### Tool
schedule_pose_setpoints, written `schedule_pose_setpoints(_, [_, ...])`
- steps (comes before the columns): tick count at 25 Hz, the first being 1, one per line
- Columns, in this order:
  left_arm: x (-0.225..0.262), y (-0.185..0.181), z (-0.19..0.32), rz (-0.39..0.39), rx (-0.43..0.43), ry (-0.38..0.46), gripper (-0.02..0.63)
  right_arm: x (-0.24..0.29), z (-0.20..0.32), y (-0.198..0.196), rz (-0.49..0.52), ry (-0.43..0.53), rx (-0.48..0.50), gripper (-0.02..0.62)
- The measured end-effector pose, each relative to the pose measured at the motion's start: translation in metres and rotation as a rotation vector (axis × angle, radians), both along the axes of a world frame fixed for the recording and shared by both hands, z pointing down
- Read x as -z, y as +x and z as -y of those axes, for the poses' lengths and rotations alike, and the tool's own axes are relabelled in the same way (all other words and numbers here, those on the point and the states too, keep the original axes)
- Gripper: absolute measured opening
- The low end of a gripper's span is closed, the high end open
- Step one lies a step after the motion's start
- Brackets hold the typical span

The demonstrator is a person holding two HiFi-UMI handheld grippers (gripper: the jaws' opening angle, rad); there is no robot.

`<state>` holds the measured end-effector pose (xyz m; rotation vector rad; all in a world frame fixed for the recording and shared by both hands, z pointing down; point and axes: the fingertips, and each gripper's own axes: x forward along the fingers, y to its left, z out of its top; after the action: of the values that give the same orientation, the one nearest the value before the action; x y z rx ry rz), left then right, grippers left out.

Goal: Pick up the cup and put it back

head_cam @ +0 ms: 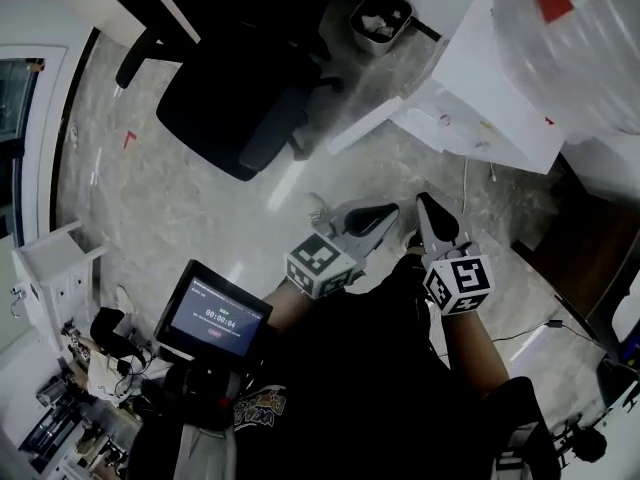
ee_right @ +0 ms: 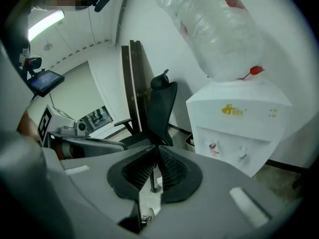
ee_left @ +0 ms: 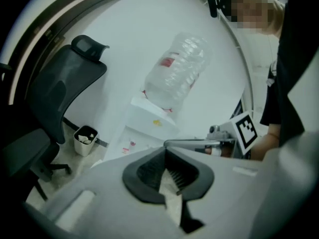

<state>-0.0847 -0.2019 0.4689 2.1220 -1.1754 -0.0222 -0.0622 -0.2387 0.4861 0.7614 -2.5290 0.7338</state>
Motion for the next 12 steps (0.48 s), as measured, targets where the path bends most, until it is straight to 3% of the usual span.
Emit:
schedule_pose_setpoints(6, [-0.055, -0.050, -0.004, 0.081, -0.125, 0.043, 0.003, -0.079, -0.001, -0.034, -0.056, -0.120, -0.186, 0.043])
schedule_pose_setpoints(12, [-0.125, -0.031, -0.009, 0.116, -0.181, 0.127, 0.003, -0.179, 0.002, -0.017, -0.165, -0.153, -0.203, 0.049])
